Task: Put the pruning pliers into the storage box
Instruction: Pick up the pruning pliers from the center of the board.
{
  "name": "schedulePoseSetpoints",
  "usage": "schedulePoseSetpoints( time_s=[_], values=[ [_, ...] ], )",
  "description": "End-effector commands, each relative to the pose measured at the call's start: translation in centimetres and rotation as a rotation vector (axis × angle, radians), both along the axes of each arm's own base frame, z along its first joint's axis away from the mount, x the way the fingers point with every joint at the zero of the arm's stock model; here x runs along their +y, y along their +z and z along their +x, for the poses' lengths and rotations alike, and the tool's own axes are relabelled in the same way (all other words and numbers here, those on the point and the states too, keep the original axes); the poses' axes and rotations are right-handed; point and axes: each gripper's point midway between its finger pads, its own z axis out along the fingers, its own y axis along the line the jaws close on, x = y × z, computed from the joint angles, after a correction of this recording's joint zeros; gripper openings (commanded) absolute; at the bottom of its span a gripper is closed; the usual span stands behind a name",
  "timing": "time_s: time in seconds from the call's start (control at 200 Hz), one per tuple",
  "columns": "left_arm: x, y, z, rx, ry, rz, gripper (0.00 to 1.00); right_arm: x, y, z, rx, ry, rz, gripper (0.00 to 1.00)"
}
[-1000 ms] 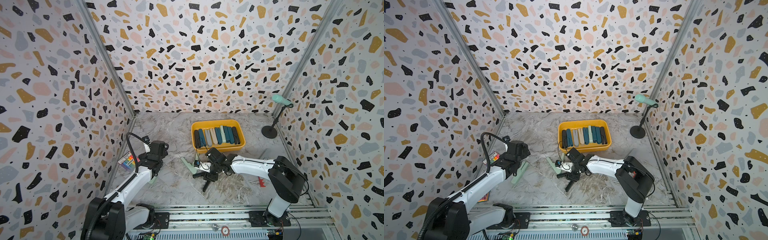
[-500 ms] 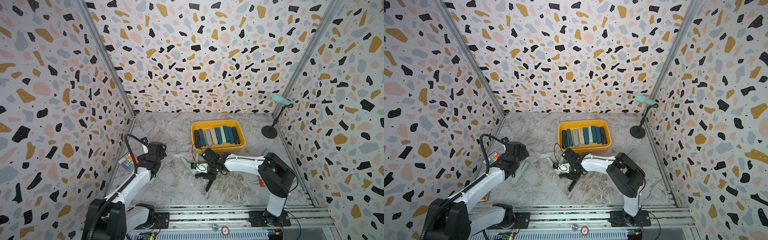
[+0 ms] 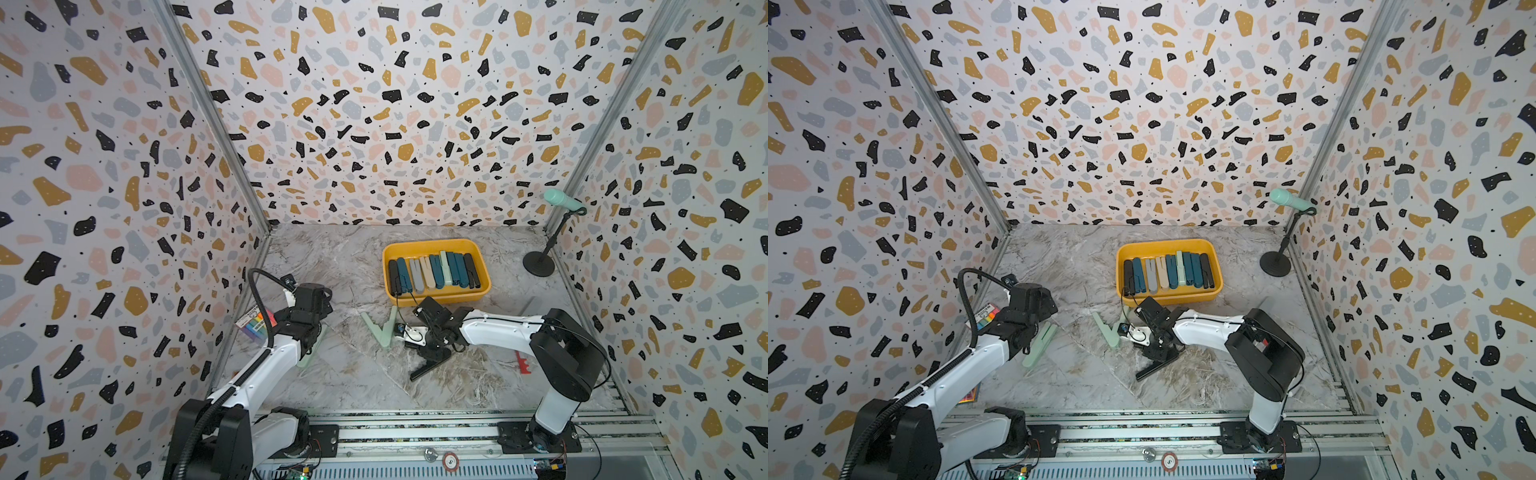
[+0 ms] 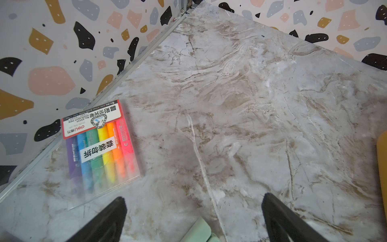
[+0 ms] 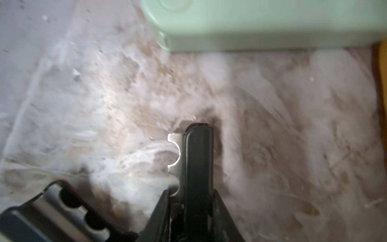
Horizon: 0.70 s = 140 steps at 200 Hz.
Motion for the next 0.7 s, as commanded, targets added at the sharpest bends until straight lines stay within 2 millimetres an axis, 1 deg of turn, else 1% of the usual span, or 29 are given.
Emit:
schedulePoseSetpoints(
  time_s=[0.0, 0.06, 0.105, 0.2, 0.29, 0.36, 0.44, 0.496, 0.571, 0.611, 0.696],
  values=[
    [-0.1, 0.4, 0.2, -0.023, -0.005, -0.009, 0.99, -4.2, -0.2, 2.2, -0.016, -0.202, -0.086, 0.14],
    [-0.1, 0.4, 0.3, -0.026, -0.006, -0.016, 0.99, -5.3, -0.3, 3.4, 0.012, -0.307, -0.08, 0.14],
    [-0.2, 0.3, 0.3, -0.023, -0.008, -0.019, 0.99, -5.6, -0.3, 4.0, 0.034, -0.372, -0.066, 0.14],
    [-0.3, 0.0, 0.3, -0.017, -0.013, -0.025, 0.99, -5.7, -0.6, 4.6, 0.061, -0.474, -0.045, 0.16],
    [-0.4, -0.1, 0.3, -0.019, -0.013, -0.03, 0.99, -6.2, -0.9, 5.2, 0.091, -0.594, -0.038, 0.2],
    [-0.4, -0.1, 0.3, -0.02, -0.014, -0.033, 1.0, -6.3, -0.9, 5.5, 0.116, -0.665, -0.025, 0.22],
    [-0.5, -0.3, 0.2, -0.018, -0.015, -0.036, 0.99, -5.9, -0.6, 5.8, 0.13, -0.706, 0.007, 0.34],
    [-0.5, -0.3, 0.2, -0.018, -0.017, -0.038, 0.99, -5.8, -0.1, 6.0, 0.124, -0.719, 0.022, 0.45],
    [-0.5, -0.4, 0.1, -0.015, -0.019, -0.039, 0.99, -6.1, 0.9, 6.4, 0.105, -0.735, 0.038, 0.52],
    [-0.5, -0.3, 0.0, -0.017, -0.017, -0.04, 0.99, -6.1, 1.8, 6.7, 0.093, -0.743, 0.059, 0.57],
    [-0.5, -0.5, -0.2, -0.017, -0.016, -0.044, 0.99, -6.1, 3.6, 7.0, 0.065, -0.742, 0.102, 0.62]
  ],
)
